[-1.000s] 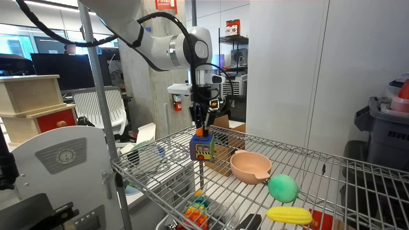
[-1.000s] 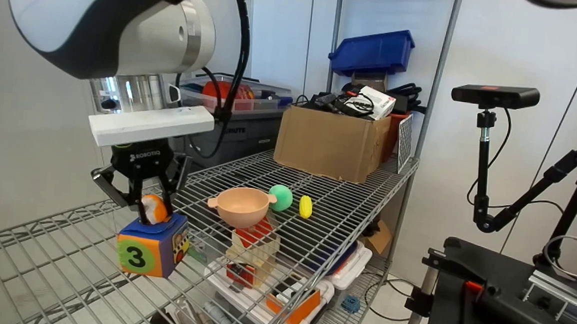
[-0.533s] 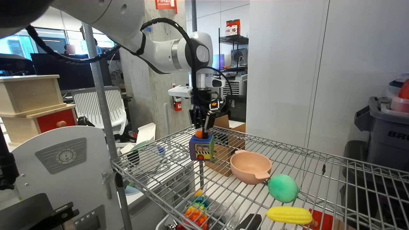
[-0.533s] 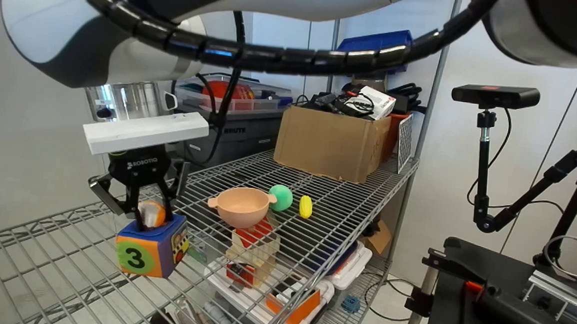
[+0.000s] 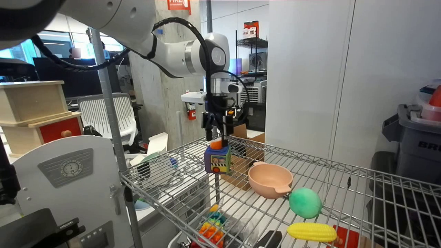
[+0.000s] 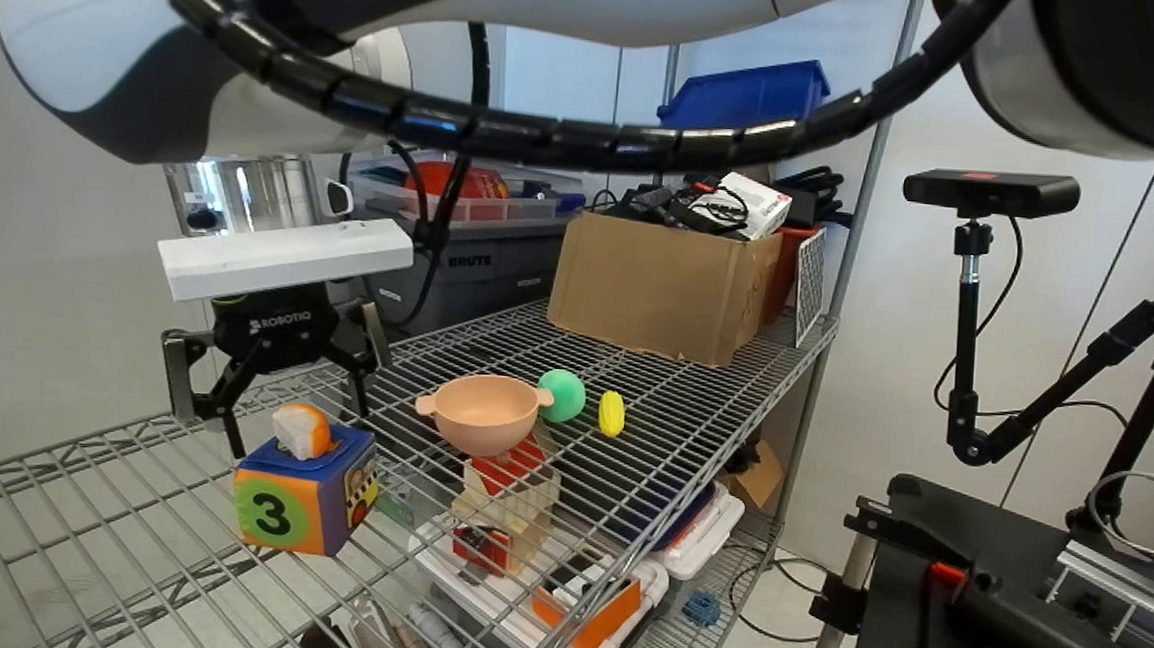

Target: Put the orange object on the toy box

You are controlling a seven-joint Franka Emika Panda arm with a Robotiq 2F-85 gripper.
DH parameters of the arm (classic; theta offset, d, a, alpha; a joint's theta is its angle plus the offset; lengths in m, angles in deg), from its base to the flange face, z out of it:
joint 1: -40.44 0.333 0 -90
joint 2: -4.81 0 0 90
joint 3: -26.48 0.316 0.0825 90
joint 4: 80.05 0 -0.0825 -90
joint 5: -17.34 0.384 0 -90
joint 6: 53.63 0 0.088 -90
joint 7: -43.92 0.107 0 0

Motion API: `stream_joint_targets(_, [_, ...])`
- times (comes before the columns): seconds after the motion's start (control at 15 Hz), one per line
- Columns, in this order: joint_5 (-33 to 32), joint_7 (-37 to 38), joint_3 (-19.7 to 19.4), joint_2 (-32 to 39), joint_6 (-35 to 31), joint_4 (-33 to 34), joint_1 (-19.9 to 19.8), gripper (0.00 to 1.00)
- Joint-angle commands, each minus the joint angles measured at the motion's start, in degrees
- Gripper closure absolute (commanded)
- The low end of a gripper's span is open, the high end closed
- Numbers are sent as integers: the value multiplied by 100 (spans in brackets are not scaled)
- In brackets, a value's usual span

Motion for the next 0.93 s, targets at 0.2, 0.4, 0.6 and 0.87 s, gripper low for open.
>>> stream_joint_targets(0.2, [57,23,47,21,136,220,-7,0])
stream_joint_targets(0.4, [46,-11,44,-52,89,158,-8,0])
stream_joint_targets(0.6, [42,-51,46,-158,18,88,-13,0])
stream_joint_targets(0.87, [41,-111,55,-360,-138,-62,-14,0])
